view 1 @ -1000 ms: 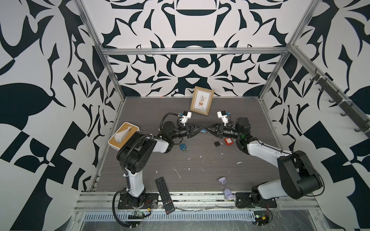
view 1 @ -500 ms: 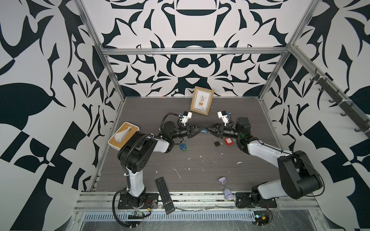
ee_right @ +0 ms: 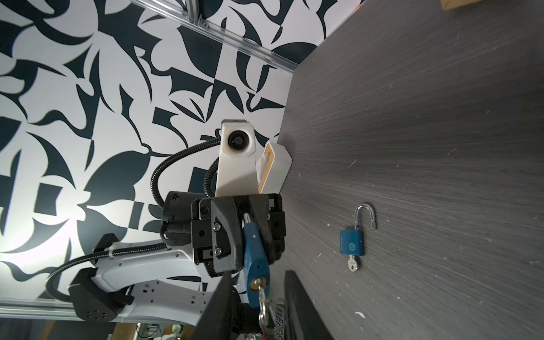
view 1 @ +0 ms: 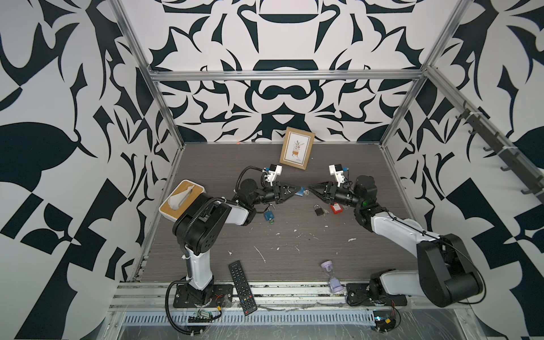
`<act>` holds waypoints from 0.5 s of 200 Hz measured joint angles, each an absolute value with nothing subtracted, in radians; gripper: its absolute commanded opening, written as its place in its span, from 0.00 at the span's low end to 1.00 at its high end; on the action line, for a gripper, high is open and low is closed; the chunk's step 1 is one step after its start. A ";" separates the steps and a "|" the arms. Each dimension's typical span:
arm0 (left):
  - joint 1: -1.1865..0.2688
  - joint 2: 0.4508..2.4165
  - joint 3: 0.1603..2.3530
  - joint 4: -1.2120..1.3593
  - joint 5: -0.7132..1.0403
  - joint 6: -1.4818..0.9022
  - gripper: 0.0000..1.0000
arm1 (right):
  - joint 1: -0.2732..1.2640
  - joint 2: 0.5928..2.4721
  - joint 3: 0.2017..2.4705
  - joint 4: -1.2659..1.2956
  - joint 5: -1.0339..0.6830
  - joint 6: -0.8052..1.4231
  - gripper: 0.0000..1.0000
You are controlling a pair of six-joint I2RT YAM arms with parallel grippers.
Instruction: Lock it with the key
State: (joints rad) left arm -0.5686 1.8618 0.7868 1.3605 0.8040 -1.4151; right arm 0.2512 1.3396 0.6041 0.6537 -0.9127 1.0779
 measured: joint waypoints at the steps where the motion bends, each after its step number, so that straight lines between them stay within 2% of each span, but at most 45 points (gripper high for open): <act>1: -0.569 1.862 0.787 1.361 0.804 -1.415 0.00 | 0.251 1.340 0.604 0.653 -0.912 1.077 0.21; 19: -0.569 1.862 0.786 1.361 0.804 -1.414 0.00 | 0.251 1.340 0.587 0.656 -0.913 1.080 0.16; 100: -0.569 1.862 0.778 1.365 0.804 -1.413 0.00 | 0.284 1.363 0.579 0.720 -0.913 1.110 0.17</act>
